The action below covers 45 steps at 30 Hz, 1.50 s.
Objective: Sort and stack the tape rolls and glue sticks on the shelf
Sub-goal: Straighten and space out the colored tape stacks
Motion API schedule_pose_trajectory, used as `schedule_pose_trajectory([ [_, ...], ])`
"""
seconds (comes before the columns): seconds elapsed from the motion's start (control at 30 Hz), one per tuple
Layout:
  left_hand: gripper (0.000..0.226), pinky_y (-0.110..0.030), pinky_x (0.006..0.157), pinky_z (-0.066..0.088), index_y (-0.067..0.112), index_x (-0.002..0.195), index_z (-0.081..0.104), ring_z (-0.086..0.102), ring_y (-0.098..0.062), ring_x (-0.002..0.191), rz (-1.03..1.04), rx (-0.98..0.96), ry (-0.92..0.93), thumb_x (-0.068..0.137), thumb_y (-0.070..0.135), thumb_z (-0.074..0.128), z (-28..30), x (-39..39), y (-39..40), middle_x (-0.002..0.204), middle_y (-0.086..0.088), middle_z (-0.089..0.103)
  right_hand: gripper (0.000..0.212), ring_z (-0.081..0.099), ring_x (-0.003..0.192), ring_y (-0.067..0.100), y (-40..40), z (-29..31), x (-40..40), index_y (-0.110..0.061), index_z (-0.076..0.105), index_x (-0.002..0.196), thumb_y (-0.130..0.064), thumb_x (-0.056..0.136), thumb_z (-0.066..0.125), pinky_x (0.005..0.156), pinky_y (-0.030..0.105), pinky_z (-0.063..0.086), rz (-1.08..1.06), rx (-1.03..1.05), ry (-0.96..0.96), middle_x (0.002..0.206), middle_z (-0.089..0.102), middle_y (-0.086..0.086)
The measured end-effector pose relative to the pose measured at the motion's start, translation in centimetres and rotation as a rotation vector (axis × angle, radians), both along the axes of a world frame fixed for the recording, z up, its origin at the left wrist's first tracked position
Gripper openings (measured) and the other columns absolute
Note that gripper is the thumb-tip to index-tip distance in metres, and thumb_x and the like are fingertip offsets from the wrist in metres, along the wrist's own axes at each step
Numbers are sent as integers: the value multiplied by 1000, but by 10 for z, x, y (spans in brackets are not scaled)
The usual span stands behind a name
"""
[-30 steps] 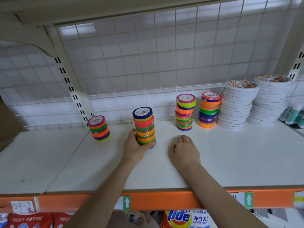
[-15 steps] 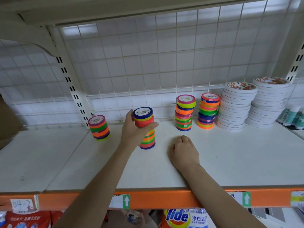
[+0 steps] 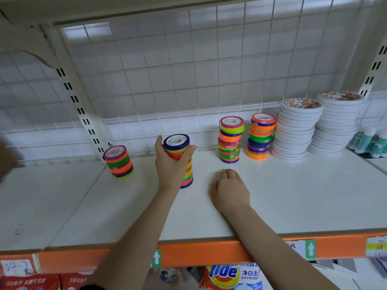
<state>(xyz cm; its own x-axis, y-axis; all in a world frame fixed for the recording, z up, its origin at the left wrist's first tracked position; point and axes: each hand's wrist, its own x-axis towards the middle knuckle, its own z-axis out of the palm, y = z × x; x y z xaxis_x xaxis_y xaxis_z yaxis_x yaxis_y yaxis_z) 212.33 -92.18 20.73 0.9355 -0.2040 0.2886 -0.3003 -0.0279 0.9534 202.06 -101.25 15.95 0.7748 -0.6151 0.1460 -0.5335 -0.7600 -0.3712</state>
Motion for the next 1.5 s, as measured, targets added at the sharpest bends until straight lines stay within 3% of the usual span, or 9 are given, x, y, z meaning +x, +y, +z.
schedule_pose_trajectory([
  [0.13, 97, -21, 86, 41, 21, 143, 27, 52, -8, 102, -12, 15, -21, 65, 28, 84, -3, 0, 2, 116, 11, 49, 44, 32, 131, 21, 1, 2, -1, -5, 40, 136, -27, 99, 30, 106, 27, 29, 2, -5, 4, 138, 40, 7],
  [0.4, 65, -6, 73, 41, 35, 115, 38, 55, 7, 87, -1, 15, -75, 68, 25, 82, -6, -1, 0, 98, 26, 52, 44, 32, 131, 21, 2, 4, -3, -5, 40, 135, -26, 99, 30, 106, 27, 29, 11, -11, 18, 138, 40, 8],
  [0.57, 88, -18, 84, 42, 20, 140, 32, 52, -6, 99, 0, 45, -57, 67, 28, 82, -3, -2, 2, 111, 13, 51, 44, 33, 131, 21, 2, 5, -3, -4, 39, 136, -27, 99, 30, 106, 27, 29, 13, -7, 19, 138, 40, 8],
  [0.67, 99, -21, 88, 41, 18, 144, 27, 50, -6, 102, 7, 58, -58, 64, 32, 84, 0, -4, 1, 114, 13, 47, 44, 33, 130, 21, 3, 5, -3, -4, 40, 135, -27, 99, 30, 105, 27, 30, 7, -2, 16, 137, 41, 8],
  [0.9, 92, 3, 67, 37, 16, 142, 29, 46, -2, 99, 90, -19, -63, 68, 36, 80, 6, -8, -8, 115, 15, 44, 43, 34, 129, 21, 2, 4, -3, -5, 42, 133, -27, 98, 31, 104, 27, 31, 3, 4, 5, 136, 42, 7],
  [1.03, 79, -4, 70, 39, 14, 136, 37, 50, -4, 95, 111, -19, -55, 72, 37, 77, 8, -6, -11, 109, 12, 48, 44, 33, 130, 21, 2, 4, -2, -5, 42, 134, -27, 98, 31, 105, 27, 30, 2, 2, 12, 137, 41, 7],
  [1.13, 70, -2, 68, 41, 14, 129, 43, 52, -5, 93, 115, -15, -62, 72, 36, 78, 7, -5, -12, 106, 10, 52, 44, 33, 130, 22, 2, 3, -2, -5, 41, 135, -27, 98, 31, 105, 27, 29, 1, 5, 10, 136, 42, 8],
  [1.33, 66, -2, 65, 43, 19, 123, 45, 53, 6, 82, 101, -9, -41, 69, 35, 80, 9, -5, -10, 97, 18, 52, 44, 34, 129, 21, 2, 4, -2, -4, 42, 134, -27, 98, 31, 105, 27, 30, 0, 3, 7, 136, 42, 8],
  [1.5, 71, -16, 77, 45, 21, 125, 44, 54, -6, 90, 103, -5, 10, 67, 38, 81, 12, -4, -8, 100, 14, 53, 43, 35, 129, 21, 3, 4, -3, -5, 43, 133, -26, 98, 31, 103, 27, 31, 1, 3, 1, 135, 43, 8],
])
